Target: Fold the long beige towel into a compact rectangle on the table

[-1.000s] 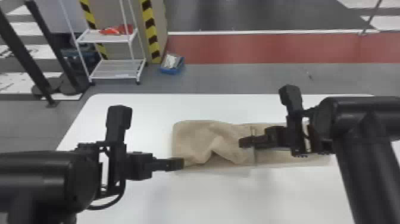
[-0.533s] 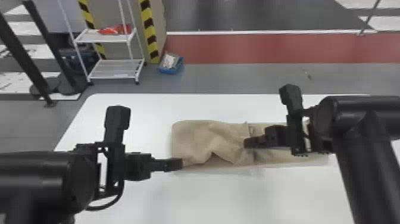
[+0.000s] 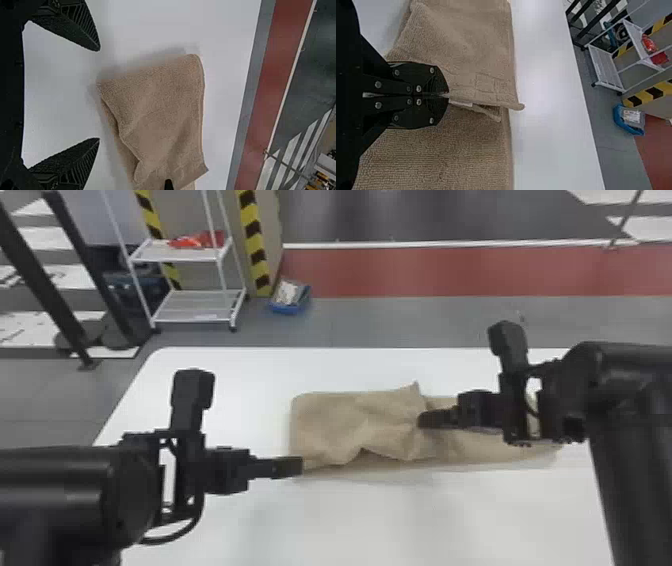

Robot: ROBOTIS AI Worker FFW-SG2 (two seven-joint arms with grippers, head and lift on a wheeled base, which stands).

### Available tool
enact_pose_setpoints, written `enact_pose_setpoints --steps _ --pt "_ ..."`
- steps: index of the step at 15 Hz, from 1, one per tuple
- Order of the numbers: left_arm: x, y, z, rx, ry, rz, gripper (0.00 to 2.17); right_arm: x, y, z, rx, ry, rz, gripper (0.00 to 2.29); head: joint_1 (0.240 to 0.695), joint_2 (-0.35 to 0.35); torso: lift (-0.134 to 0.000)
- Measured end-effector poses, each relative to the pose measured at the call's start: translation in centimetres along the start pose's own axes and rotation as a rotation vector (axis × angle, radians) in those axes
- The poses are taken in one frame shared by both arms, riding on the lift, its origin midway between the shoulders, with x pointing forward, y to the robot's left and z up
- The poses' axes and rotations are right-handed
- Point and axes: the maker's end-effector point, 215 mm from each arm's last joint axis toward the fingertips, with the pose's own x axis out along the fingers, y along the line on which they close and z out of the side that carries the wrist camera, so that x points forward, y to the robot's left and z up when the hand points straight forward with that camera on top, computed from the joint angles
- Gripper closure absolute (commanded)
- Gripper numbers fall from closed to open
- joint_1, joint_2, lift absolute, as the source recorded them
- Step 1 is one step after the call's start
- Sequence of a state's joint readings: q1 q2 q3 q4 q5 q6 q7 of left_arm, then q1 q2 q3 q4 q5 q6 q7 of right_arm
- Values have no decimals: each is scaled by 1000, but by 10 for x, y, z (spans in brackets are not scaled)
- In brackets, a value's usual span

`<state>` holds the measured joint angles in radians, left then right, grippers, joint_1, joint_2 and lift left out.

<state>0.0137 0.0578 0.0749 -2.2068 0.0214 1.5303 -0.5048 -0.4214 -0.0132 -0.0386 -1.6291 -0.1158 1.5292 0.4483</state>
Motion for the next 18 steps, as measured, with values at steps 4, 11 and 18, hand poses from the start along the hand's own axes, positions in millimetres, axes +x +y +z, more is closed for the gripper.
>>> enact_pose_setpoints --steps 4,11,18 --pt "-3 4 0 -11 -4 -3 80 -19 -22 -3 30 -5 -15 1295 695 34 -124" --pt "-5 7 1 -14 -6 -2 80 -67 -63 23 73 -103 -23 1295 695 -32 -124" --pt "-6 9 2 -16 -10 1 80 -107 -60 55 41 -208 3 1295 695 -44 -124"
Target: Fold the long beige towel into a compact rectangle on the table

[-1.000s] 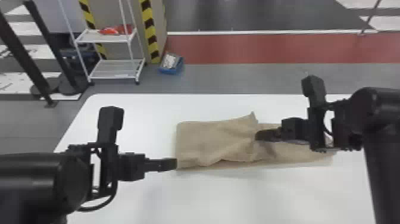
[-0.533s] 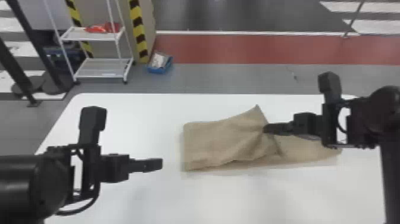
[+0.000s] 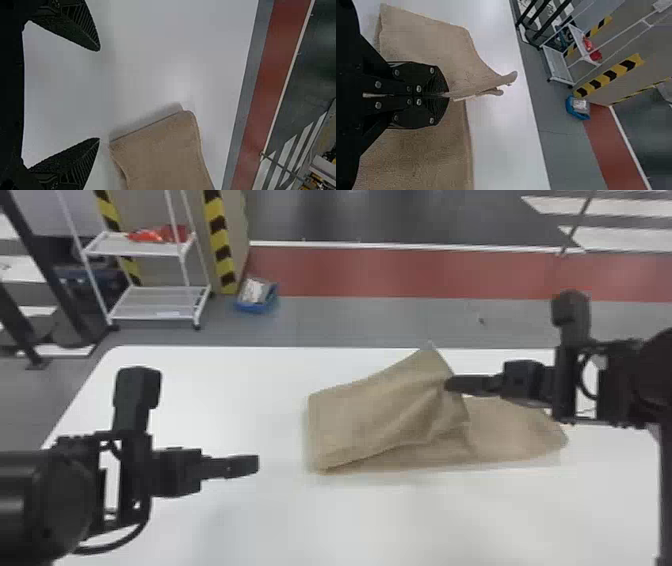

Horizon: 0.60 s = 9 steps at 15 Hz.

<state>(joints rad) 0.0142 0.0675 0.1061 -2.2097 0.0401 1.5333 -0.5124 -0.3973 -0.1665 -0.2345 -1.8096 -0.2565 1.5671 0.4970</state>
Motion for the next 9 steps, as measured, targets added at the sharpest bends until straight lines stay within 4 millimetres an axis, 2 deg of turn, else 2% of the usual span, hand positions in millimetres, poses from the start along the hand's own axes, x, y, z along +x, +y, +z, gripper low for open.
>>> enact_pose_setpoints --steps 2,5,9 --pt "-1 2 -2 -8 1 -3 80 -12 -14 4 7 -21 -22 1295 695 -64 -124" --pt "0 1 -4 -9 2 -7 80 -6 -35 -25 49 28 -45 1295 695 -83 -124" --pt "-2 0 -7 -9 4 -7 80 -5 -39 -39 68 43 -41 1295 695 -85 -124"
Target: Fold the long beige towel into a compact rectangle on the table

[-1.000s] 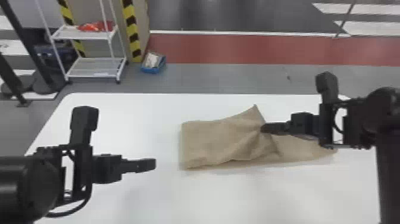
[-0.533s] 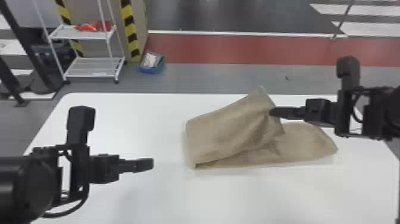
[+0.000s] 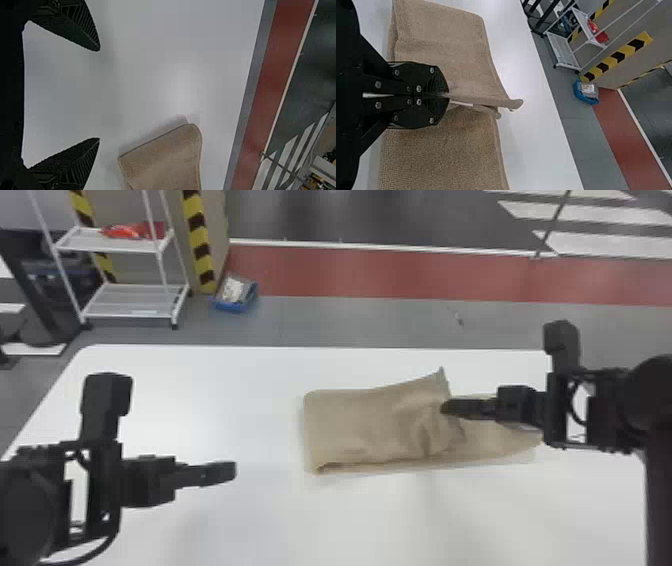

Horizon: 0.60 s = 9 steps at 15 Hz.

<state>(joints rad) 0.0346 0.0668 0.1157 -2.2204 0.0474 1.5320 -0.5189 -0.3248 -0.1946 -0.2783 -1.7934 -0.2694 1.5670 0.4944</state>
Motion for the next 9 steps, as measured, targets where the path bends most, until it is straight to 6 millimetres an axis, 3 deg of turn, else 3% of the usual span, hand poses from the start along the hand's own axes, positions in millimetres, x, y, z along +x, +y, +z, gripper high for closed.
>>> enact_pose_setpoints --steps 2,5,7,9 --pt "-1 0 0 0 -2 1 80 -16 1 15 -1 -53 8 1295 695 -89 -124" --pt "-4 1 -2 -1 -3 4 80 -63 -14 49 16 -182 10 1295 695 -135 -124" --pt "-4 1 -4 -2 -1 4 80 -76 -30 40 30 -186 -5 1295 695 -158 -124" --pt "-3 -2 -6 3 2 -1 80 -73 -46 20 60 -153 -21 1295 695 -174 -124"
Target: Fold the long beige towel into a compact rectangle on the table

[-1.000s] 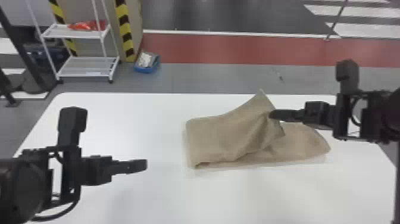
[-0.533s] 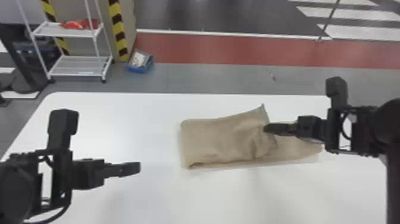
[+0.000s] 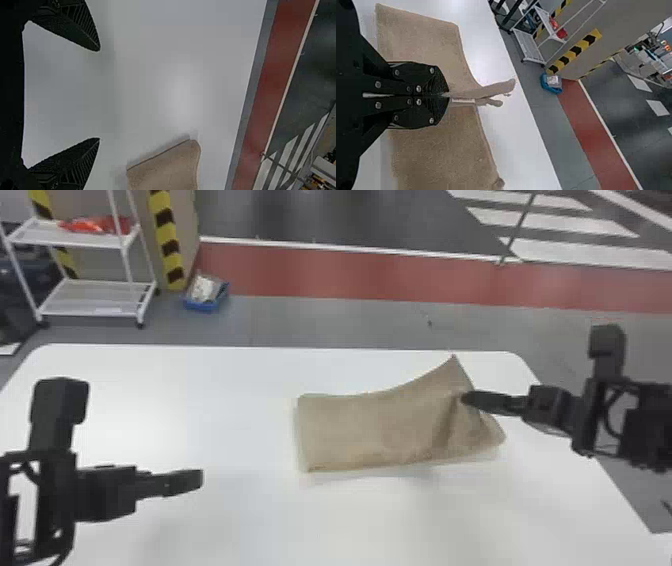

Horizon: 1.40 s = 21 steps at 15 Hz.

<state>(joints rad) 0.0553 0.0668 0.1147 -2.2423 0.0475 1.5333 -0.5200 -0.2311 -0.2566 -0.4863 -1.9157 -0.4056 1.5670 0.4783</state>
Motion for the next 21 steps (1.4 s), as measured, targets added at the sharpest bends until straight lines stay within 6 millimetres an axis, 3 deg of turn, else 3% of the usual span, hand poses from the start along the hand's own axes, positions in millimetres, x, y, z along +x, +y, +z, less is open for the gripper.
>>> enact_pose_setpoints --steps 2,4,8,12,14,18,21 --pt "-1 -4 1 7 -4 -4 80 4 -15 -18 32 35 -18 1295 695 -190 -124" --pt "-3 -5 -3 9 -2 -4 80 4 -24 -24 41 50 -33 1295 695 -196 -124" --pt "-6 -7 -10 10 2 -3 80 -4 -32 -15 28 44 -51 1295 695 -218 -124" --pt "-10 -9 -16 12 4 -2 80 -31 -51 22 4 -9 -95 1295 695 -253 -124" --pt "-10 -9 -20 10 8 -2 80 -34 -66 17 27 9 -115 1295 695 -280 -124" --pt "-9 -11 -22 12 12 -3 80 -18 -80 -14 71 86 -123 1295 695 -281 -124" --pt "-10 -11 -22 14 12 0 80 -20 -81 -1 69 77 -118 1295 695 -285 -124"
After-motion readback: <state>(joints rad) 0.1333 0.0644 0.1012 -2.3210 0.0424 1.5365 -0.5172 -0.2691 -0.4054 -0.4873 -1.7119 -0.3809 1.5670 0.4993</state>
